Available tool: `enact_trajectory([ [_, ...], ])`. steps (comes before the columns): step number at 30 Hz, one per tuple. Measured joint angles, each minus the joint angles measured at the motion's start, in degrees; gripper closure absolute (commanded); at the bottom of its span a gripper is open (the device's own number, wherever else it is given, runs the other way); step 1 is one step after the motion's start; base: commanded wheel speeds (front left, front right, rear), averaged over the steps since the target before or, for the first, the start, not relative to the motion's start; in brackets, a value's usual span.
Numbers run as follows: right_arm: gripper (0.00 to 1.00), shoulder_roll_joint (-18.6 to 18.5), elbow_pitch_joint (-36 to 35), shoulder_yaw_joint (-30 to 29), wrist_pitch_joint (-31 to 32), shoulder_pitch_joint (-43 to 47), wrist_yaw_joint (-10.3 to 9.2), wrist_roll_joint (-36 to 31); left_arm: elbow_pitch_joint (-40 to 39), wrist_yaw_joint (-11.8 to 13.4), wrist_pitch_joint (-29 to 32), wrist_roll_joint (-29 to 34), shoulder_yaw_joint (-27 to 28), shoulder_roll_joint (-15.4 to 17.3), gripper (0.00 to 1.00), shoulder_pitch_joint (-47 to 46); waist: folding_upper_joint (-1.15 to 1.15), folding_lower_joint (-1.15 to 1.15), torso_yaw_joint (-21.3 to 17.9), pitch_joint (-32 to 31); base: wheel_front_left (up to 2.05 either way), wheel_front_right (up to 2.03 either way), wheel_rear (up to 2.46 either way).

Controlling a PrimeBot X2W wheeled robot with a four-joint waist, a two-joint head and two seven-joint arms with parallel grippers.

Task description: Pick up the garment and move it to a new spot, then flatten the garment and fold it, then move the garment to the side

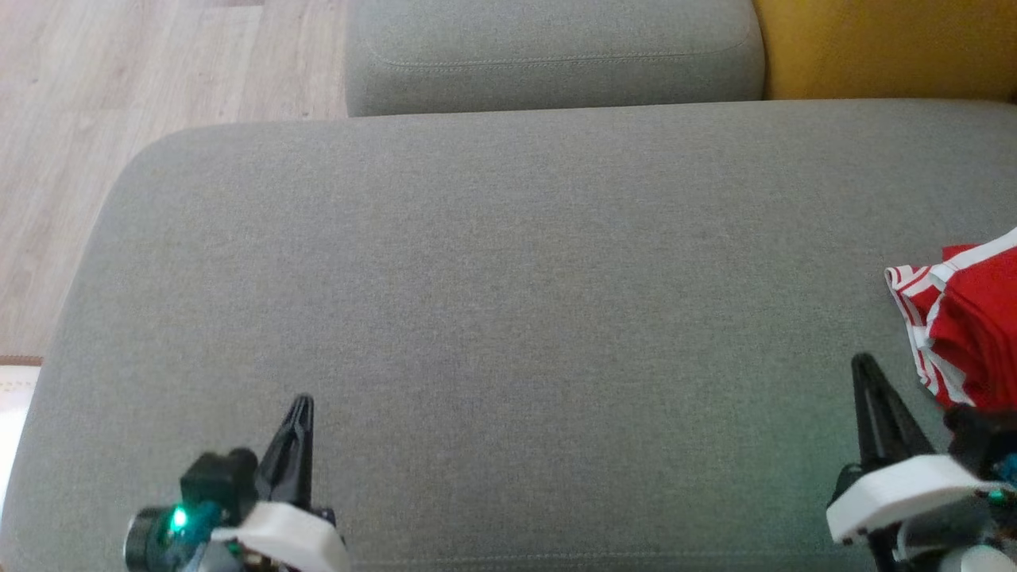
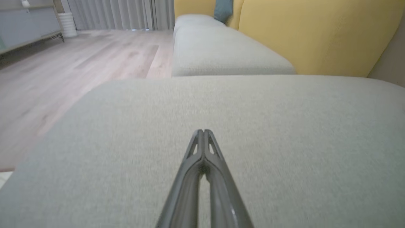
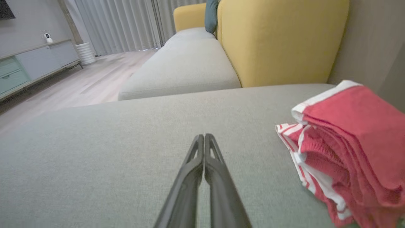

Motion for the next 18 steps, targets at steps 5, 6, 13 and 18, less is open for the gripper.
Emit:
enact_trajectory([
  [5, 1.00, 0.0, 1.0, 0.0, 0.0, 0.8, 0.00, 3.0, 0.7, -0.5, 0.5, -2.9, 0.3, -0.5, 1.00, 1.1, 0.00, 0.00, 0.0, 0.0, 0.00, 0.00, 0.00],
  [6, 1.00, 0.0, 1.1, 0.0, 0.0, 0.8, 0.00, 3.7, 0.7, -0.5, 0.6, -3.5, 0.4, -0.5, 1.00, 1.1, 0.00, 0.00, 0.0, 0.0, 0.00, 0.00, 0.00],
  [13, 1.00, 0.1, 2.2, 0.0, 0.0, 0.7, 0.00, 8.3, 1.3, -1.6, 1.2, -7.9, 1.7, -0.9, 1.00, 1.1, 0.00, 0.00, -0.1, 0.1, 0.00, 0.00, 0.00],
  [18, 1.00, 0.1, 2.8, -0.1, 0.0, 0.2, 0.00, 11.6, 1.6, -2.4, 1.6, -11.0, 2.3, -1.3, 1.00, 1.0, 0.00, 0.00, -0.1, 0.1, 0.00, 0.00, 0.00],
])
